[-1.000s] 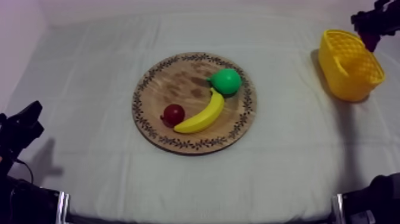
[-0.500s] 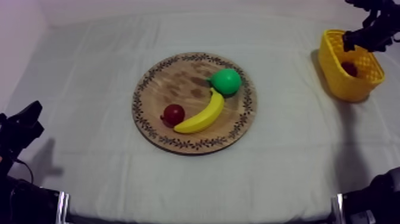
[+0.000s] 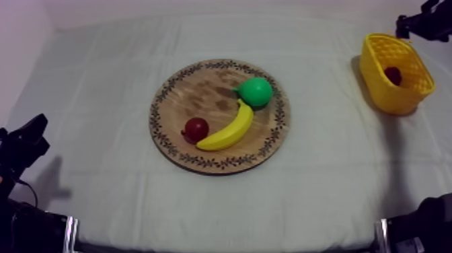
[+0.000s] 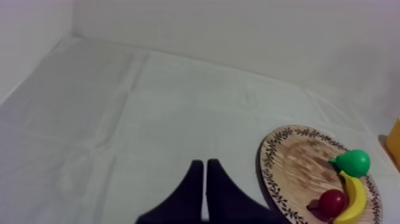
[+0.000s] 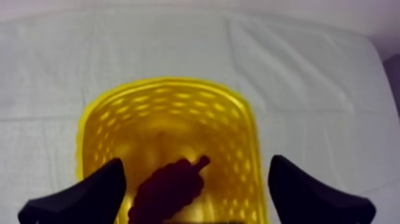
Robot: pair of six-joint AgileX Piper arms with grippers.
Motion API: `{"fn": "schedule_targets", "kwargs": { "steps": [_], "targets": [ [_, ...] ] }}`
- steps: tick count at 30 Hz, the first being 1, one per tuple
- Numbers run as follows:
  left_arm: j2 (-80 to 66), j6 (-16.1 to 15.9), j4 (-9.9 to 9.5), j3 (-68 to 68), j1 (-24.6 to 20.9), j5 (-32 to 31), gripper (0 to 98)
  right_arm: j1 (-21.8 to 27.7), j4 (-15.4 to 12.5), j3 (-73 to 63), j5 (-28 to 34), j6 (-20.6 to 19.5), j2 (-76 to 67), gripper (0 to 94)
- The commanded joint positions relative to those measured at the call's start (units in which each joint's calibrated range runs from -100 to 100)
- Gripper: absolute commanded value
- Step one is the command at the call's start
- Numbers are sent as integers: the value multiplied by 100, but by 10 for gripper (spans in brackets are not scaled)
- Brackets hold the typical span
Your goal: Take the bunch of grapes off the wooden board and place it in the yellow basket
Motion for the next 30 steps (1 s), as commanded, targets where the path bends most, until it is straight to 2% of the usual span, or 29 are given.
{"fn": "schedule_targets", "kwargs": {
  "steps": [1,5,17,26,30],
  "targets": [
    [0,-1,1,-4,-1,-3,1,15,18,101,-58,-29,-559,621],
    [0,-1,1,-4,-1,-3,1,28,38,444,-169,-54,-1355,559],
    [0,-1,1,-4,-1,-3,1,-275,193,2374,-398,-99,-3860,460],
    [0,-1,1,-4,-1,-3,1,-554,-7,4436,-719,187,-5879,442],
    [0,-1,1,-4,-1,-3,1,-640,-198,5358,-821,390,-6789,426]
  ]
}}
